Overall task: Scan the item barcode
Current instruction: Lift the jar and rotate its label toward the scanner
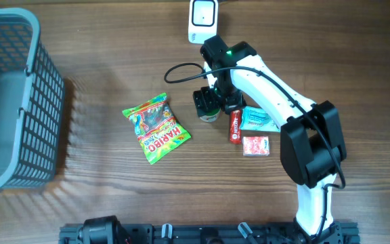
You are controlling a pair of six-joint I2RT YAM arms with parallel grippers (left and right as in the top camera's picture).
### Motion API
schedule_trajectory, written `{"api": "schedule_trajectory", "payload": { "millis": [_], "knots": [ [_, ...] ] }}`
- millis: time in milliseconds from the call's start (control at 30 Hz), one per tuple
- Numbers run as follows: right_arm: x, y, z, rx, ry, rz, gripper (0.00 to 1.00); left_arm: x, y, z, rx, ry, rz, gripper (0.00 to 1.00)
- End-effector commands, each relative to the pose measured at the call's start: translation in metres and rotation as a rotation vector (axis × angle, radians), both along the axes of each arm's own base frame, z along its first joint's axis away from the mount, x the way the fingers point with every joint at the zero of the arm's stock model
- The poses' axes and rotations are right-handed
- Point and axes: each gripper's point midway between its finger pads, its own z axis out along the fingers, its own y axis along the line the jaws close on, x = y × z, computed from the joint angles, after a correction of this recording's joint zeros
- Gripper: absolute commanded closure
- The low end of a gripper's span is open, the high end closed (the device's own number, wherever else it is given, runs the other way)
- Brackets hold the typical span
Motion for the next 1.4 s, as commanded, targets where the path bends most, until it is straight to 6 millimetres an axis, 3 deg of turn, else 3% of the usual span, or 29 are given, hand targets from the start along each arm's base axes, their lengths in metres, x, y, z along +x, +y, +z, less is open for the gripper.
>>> {"api": "schedule_trajectory", "payload": {
  "millis": [0,200,367,467,733,933,1067,1267,1367],
  "knots": [
    [-0.001,0.011,0.017,0.042,0.028,-0.108,0.01,0.001,-0.001,0.000,-0.003,-0.001,-0.014,0.00],
    [-0.004,0.028,0.053,0.096,0.154,-0.445,0.00,0.001,-0.001,0.000,-0.003,-0.001,-0.014,0.00],
    [0.005,0.019,0.040,-0.021,0.129,-0.761,0.00,0.001,-0.001,0.000,-0.003,-0.001,-0.011,0.00],
    [0.009,0.010,0.027,-0.093,0.084,-0.851,0.01,0.001,-0.001,0.000,-0.003,-0.002,-0.012,0.00],
    [0.011,0.006,-0.001,-0.160,0.100,-0.872,0.01,0.001,-0.002,0.000,0.000,-0.001,-0.015,0.00],
    [0.009,0.008,-0.033,-0.203,0.145,-0.866,0.00,0.004,-0.024,0.001,0.092,0.006,-0.112,0.00],
    [0.004,0.011,-0.052,-0.225,0.184,-0.862,0.00,0.000,-0.024,0.001,0.095,-0.001,-0.116,0.00],
    [-0.003,0.013,-0.069,-0.255,0.212,-0.851,0.07,-0.003,-0.024,0.000,0.097,-0.011,-0.157,0.00],
    [-0.003,0.017,-0.069,-0.242,0.225,-0.853,0.16,-0.003,-0.024,0.000,0.096,-0.011,-0.159,0.00]
  ]
}}
